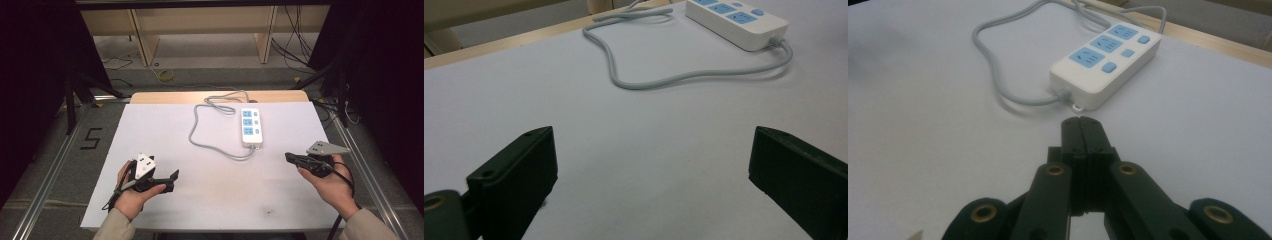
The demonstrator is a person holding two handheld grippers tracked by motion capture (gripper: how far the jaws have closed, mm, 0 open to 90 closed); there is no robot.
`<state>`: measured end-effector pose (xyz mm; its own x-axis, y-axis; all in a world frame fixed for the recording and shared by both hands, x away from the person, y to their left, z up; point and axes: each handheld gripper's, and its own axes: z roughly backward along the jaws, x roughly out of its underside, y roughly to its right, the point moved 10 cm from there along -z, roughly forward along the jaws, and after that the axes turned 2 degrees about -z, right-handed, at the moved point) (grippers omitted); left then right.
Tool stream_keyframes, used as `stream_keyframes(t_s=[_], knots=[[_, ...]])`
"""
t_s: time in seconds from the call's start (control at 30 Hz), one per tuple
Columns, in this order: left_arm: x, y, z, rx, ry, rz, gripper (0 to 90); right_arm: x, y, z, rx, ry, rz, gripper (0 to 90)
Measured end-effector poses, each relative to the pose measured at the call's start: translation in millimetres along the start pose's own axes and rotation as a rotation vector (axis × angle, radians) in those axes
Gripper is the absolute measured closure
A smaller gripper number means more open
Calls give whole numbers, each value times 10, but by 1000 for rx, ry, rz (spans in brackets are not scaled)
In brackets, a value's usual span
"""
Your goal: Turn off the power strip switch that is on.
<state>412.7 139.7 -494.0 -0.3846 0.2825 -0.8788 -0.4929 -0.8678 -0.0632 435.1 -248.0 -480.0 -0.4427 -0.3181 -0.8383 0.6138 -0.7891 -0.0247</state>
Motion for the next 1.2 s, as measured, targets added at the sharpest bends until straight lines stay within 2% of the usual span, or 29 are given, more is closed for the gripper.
stream_keyframes(t_s=[0.47,1.2], knots=[[-1,-6,4,-3,2,-1,53,-174,64,-248,23,-18,-3,900],[0,-10,-2,-8,3,8,54,-355,109,-495,39,-43,-3,900]])
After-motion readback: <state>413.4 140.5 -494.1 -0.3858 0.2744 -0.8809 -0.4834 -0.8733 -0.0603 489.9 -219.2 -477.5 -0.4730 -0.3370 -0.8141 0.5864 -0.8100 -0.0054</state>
